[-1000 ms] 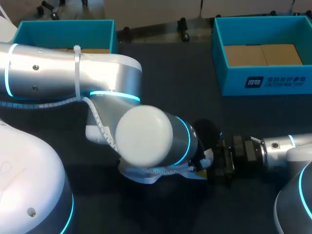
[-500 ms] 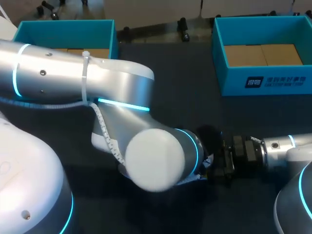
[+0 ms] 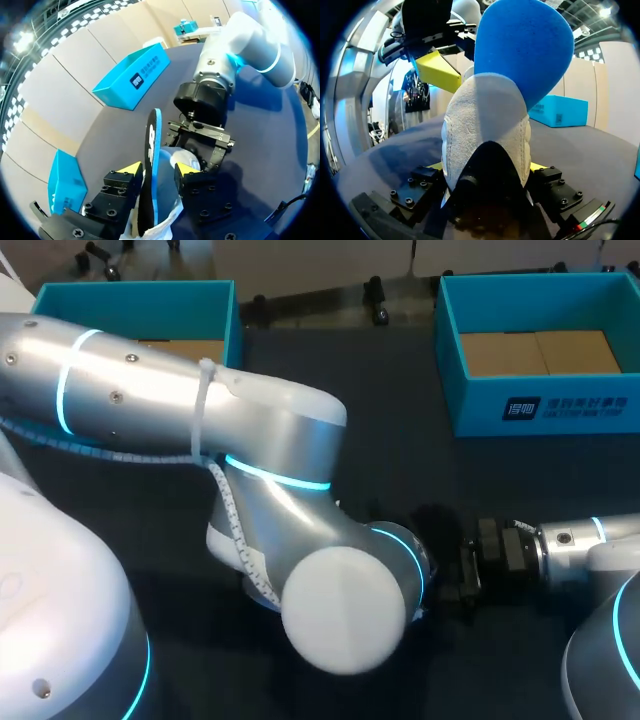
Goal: Take the shoe out of the shoebox, open the shoe tongue, remove and reinsert the insole, then place the shoe into the shoebox
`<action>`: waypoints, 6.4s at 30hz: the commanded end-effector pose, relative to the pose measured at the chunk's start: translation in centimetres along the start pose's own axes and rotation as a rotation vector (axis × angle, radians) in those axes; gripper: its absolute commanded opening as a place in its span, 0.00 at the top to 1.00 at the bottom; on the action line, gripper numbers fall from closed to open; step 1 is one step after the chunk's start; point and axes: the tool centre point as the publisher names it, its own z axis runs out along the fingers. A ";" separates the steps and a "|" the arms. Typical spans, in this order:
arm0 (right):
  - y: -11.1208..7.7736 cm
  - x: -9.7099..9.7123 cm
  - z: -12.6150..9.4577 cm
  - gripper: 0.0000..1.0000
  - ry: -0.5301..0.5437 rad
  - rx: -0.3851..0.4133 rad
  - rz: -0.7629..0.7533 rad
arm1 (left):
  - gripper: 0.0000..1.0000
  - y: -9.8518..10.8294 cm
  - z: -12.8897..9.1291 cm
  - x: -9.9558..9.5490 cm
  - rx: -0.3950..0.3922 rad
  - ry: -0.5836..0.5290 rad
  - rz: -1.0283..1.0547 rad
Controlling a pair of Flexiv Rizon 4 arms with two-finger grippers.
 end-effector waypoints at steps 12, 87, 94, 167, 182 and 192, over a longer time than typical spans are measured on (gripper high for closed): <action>0.2 0.1 0.0 1.00 0.000 0.005 0.000 | 0.62 0.9 0.5 -0.7 -0.004 -0.014 0.013; 0.2 0.1 0.0 1.00 0.000 0.005 0.000 | 1.00 -1.7 -0.4 -2.0 0.035 0.325 -0.061; 0.2 0.1 0.0 1.00 0.000 0.005 0.000 | 1.00 -2.1 -1.0 -1.9 0.009 0.377 -0.094; 0.2 0.1 0.0 1.00 0.000 0.005 0.000 | 1.00 -7.3 -27.9 -13.2 0.233 1.217 -0.432; 0.2 0.1 0.0 1.00 0.000 0.005 0.000 | 1.00 -7.3 -27.9 -13.2 0.233 1.217 -0.432; 0.2 0.1 0.0 1.00 0.000 0.005 0.000 | 1.00 -8.8 -32.0 -15.7 0.421 1.197 -0.424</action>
